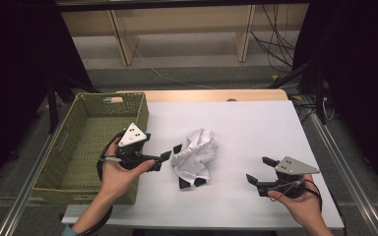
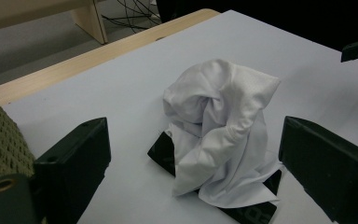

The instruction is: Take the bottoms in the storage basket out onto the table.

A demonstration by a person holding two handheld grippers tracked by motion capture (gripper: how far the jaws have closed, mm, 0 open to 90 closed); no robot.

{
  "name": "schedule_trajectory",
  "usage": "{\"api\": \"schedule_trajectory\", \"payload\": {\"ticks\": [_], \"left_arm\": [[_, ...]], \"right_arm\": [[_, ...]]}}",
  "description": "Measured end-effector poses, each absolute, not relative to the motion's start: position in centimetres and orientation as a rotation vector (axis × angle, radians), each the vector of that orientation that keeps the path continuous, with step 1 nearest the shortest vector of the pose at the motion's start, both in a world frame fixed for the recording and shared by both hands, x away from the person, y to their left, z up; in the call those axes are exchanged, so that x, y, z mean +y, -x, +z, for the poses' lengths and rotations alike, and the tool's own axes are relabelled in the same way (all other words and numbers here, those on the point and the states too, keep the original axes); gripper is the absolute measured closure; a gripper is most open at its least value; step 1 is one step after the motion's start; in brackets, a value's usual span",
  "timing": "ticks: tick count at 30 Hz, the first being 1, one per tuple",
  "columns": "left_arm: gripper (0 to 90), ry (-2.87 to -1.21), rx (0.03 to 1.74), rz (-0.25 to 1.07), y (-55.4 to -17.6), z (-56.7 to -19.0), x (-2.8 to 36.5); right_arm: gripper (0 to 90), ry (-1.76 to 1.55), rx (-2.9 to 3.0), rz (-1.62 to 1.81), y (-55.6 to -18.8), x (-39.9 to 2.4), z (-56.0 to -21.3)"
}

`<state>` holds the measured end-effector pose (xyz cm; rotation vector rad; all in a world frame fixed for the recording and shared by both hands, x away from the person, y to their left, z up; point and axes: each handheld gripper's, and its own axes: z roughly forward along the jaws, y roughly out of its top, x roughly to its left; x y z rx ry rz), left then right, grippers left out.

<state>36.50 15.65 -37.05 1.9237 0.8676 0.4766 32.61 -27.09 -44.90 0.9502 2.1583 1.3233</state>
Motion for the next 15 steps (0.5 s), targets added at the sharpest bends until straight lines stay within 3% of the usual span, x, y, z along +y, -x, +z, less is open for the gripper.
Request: {"api": "schedule_trajectory", "payload": {"ticks": [15], "left_arm": [[9.3,-1.901,0.897,0.496,-36.1,-37.0,17.6]], "right_arm": [[17.8,-0.951,2.157,1.328,-32.6,-27.1,-44.9]]}}
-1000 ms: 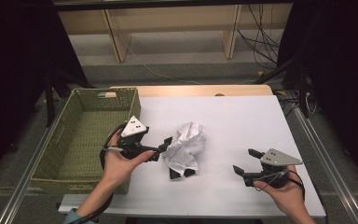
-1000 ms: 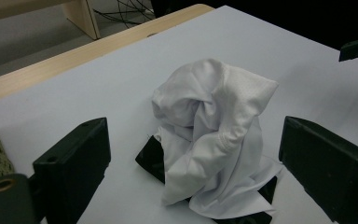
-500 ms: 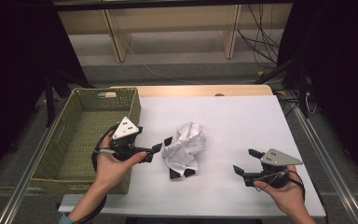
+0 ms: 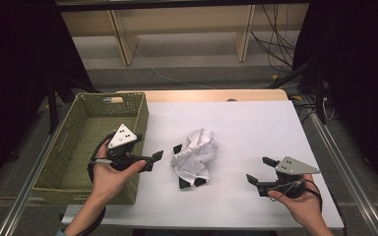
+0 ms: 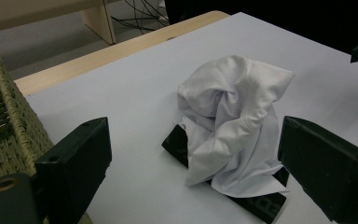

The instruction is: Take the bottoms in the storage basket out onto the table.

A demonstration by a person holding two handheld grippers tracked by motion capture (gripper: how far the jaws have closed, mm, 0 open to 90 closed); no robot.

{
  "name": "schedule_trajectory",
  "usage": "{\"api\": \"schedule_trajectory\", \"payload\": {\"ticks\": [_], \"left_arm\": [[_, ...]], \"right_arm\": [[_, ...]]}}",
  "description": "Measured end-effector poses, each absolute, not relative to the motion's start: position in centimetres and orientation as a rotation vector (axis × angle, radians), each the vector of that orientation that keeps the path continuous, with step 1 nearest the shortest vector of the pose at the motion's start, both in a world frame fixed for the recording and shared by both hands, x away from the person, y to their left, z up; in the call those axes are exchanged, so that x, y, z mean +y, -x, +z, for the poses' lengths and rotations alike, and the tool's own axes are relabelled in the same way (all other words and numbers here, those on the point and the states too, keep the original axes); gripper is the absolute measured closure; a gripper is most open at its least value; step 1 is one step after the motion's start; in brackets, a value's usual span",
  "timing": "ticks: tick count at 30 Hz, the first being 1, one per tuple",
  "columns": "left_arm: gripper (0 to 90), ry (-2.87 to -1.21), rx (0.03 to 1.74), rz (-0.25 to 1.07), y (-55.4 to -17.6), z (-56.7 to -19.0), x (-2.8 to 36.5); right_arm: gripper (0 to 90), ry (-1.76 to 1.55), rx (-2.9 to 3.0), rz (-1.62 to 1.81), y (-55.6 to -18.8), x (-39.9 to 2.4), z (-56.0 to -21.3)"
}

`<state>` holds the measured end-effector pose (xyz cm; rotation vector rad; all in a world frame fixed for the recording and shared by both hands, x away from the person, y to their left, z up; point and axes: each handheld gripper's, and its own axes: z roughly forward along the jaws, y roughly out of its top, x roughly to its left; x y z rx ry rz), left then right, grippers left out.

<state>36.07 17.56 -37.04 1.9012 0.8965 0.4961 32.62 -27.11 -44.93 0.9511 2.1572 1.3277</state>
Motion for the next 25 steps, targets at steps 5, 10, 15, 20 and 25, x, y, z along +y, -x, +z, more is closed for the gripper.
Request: {"api": "schedule_trajectory", "payload": {"ticks": [5,10,15,20,25], "left_arm": [[9.3,-1.898,0.9,0.496,-35.9,-37.1,18.1],[9.4,-1.893,0.904,0.506,-35.7,-37.2,18.6],[9.4,-1.884,0.922,0.506,-35.7,-37.3,19.1],[9.4,-1.885,0.927,0.51,-35.8,-37.3,19.3],[9.5,-1.889,0.926,0.509,-35.8,-37.4,19.2]], "right_arm": [[17.8,-0.951,2.157,1.327,-32.6,-27.1,-44.9],[17.8,-0.944,2.158,1.324,-32.6,-27.2,-45.0],[17.7,-0.945,2.16,1.324,-32.6,-27.1,-45.0],[17.6,-0.943,2.164,1.321,-32.6,-27.1,-45.0],[17.5,-0.945,2.162,1.323,-32.6,-27.2,-45.0]]}}
